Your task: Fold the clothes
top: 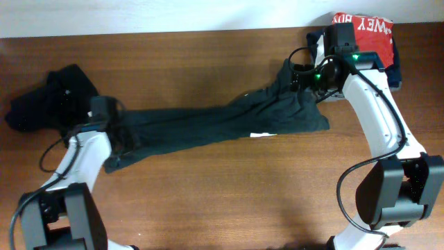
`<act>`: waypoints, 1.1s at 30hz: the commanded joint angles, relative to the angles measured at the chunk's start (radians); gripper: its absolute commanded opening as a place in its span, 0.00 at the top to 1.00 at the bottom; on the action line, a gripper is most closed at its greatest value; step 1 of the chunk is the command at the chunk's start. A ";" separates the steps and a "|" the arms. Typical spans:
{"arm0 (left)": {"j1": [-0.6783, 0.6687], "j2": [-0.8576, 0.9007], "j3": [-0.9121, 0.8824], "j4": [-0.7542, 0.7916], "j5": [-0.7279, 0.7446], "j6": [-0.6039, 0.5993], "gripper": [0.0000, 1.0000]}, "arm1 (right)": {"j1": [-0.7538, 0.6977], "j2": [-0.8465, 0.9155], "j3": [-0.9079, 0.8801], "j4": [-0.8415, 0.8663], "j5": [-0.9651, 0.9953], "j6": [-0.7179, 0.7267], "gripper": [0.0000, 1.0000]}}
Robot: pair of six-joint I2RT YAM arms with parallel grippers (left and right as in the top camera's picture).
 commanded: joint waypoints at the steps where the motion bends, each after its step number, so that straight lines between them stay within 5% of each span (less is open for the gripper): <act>1: 0.100 0.005 0.018 0.013 0.189 0.126 0.01 | 0.001 -0.013 0.011 -0.008 -0.019 -0.028 0.00; 12: 0.202 0.012 0.018 0.106 0.373 0.265 0.01 | 0.001 -0.013 0.011 -0.001 -0.018 -0.038 0.00; 33: 0.202 0.099 0.018 0.262 0.375 0.292 0.01 | 0.001 0.021 -0.007 -0.061 -0.018 -0.037 0.01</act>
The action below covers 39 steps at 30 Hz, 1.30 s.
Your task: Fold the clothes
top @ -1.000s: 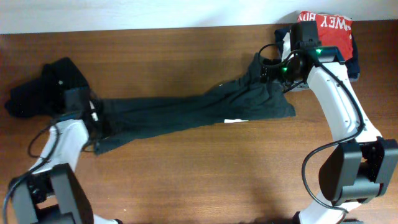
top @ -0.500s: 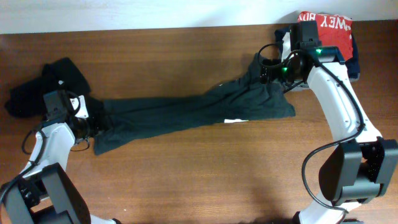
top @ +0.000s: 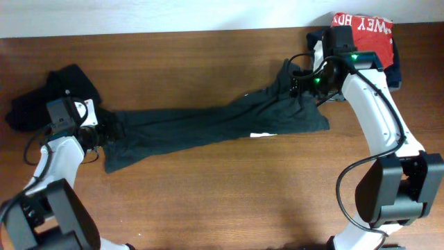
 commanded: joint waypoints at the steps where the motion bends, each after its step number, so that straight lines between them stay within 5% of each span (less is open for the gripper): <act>1: 0.001 0.071 0.013 0.009 0.023 0.021 0.02 | 0.001 0.008 -0.006 -0.004 -0.008 -0.001 0.01; 9: 0.001 0.122 0.014 0.023 0.089 0.028 0.11 | 0.000 0.008 -0.006 -0.003 -0.008 -0.001 0.01; 21: 0.007 0.123 0.023 0.010 0.130 0.027 0.99 | 0.001 0.008 -0.006 0.000 -0.009 -0.001 0.01; 31: 0.129 0.097 0.245 -0.246 0.129 0.077 1.00 | 0.001 0.008 -0.006 -0.008 -0.009 -0.001 0.01; 39: 0.159 0.096 0.314 -0.281 0.160 0.093 0.99 | 0.001 0.008 -0.006 -0.007 -0.008 -0.001 0.01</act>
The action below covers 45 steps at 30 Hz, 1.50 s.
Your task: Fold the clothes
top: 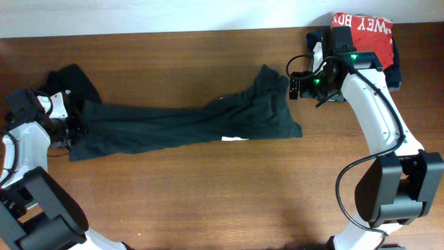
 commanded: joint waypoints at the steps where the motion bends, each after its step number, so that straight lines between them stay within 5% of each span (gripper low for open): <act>1: -0.011 -0.015 0.026 -0.004 0.058 0.045 0.99 | 0.001 0.005 -0.005 0.001 -0.006 0.000 0.01; 9: -0.184 -0.022 0.031 0.035 0.220 0.044 0.99 | 0.001 0.005 -0.005 0.001 -0.006 0.000 0.01; 20: -0.590 -0.022 0.031 0.234 0.167 -0.037 1.00 | 0.000 0.005 -0.005 -0.001 0.014 0.000 0.01; 36: -0.771 -0.022 0.031 0.262 0.102 -0.081 0.99 | 0.000 0.005 -0.005 -0.001 0.015 0.000 0.01; 45: -0.793 -0.022 0.031 0.065 -0.046 -0.081 1.00 | 0.000 0.005 -0.005 -0.004 0.021 0.000 0.01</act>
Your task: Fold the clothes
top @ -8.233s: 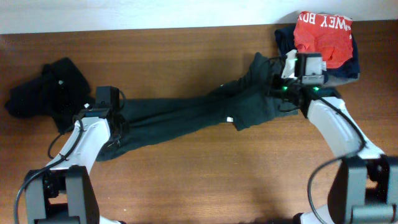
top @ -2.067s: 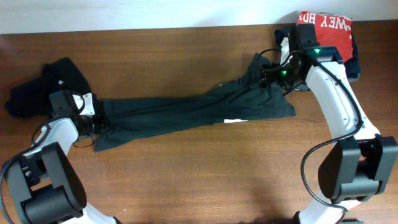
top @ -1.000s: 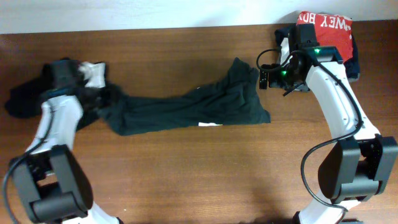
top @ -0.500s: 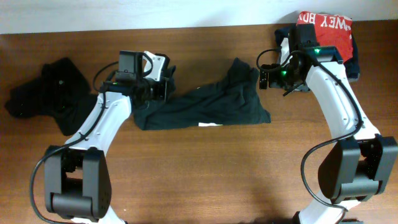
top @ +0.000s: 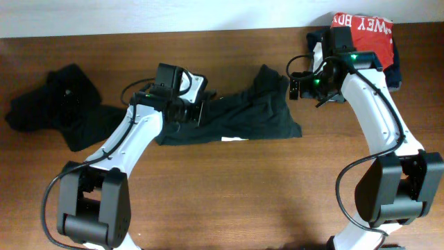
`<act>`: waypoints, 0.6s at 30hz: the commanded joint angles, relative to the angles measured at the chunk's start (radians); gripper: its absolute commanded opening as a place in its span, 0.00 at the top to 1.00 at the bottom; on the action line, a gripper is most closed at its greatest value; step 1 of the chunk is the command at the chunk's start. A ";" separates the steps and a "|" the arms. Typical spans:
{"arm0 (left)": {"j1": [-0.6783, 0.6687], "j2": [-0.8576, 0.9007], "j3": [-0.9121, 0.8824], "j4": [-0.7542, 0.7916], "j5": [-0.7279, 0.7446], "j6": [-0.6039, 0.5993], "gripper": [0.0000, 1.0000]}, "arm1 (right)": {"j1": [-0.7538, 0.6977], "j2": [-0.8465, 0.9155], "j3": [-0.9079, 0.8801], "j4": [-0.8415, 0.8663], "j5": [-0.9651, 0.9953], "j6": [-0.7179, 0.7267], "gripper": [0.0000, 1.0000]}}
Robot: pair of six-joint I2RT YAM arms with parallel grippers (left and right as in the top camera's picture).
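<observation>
Dark green trousers (top: 243, 121) lie across the middle of the table, doubled over so that they now reach only from about the centre to the waist end (top: 272, 76) at the right. My left gripper (top: 196, 111) is shut on the leg ends and holds them over the trousers' middle. Beside the waist's upper right corner, just off the cloth, my right gripper (top: 294, 87) looks open with nothing in it.
A heap of black clothes (top: 52, 107) lies at the far left, trailing toward the trousers. A folded stack topped by a red shirt with white lettering (top: 364, 31) sits at the back right corner, behind the right arm. The wall edge runs along the back.
My left gripper has gone from the far left edge to the table's middle, carrying the leg ends over the trousers. The trousers are now about half as long. The right arm has not moved.
First the trousers lay stretched out, with my left gripper on the leg ends and my right on the waist. Later the left gripper was further left. Then the right had let go and the whole garment sat further left. Now the legs are folded toward the waist.
</observation>
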 commanded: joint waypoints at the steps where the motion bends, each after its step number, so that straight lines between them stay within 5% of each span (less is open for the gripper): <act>1: 0.001 -0.022 0.015 -0.046 -0.082 -0.009 0.99 | 0.000 0.005 -0.005 0.000 0.016 -0.001 0.01; 13: -0.060 -0.021 0.015 0.023 -0.078 -0.042 0.98 | 0.000 0.005 -0.007 -0.003 0.016 0.000 0.01; 14: -0.066 -0.021 0.015 0.036 -0.078 -0.051 0.86 | 0.000 0.005 -0.007 -0.003 0.016 0.000 0.01; 16: -0.083 -0.021 0.015 0.060 -0.077 -0.055 0.49 | 0.000 0.005 -0.007 -0.004 0.016 -0.001 0.01; 17: -0.098 -0.021 0.015 0.076 -0.077 -0.055 0.19 | 0.000 0.005 -0.007 -0.003 0.016 0.000 0.01; 18: -0.102 -0.022 0.015 0.080 -0.078 -0.055 0.06 | 0.000 0.005 -0.007 -0.003 0.016 0.000 0.01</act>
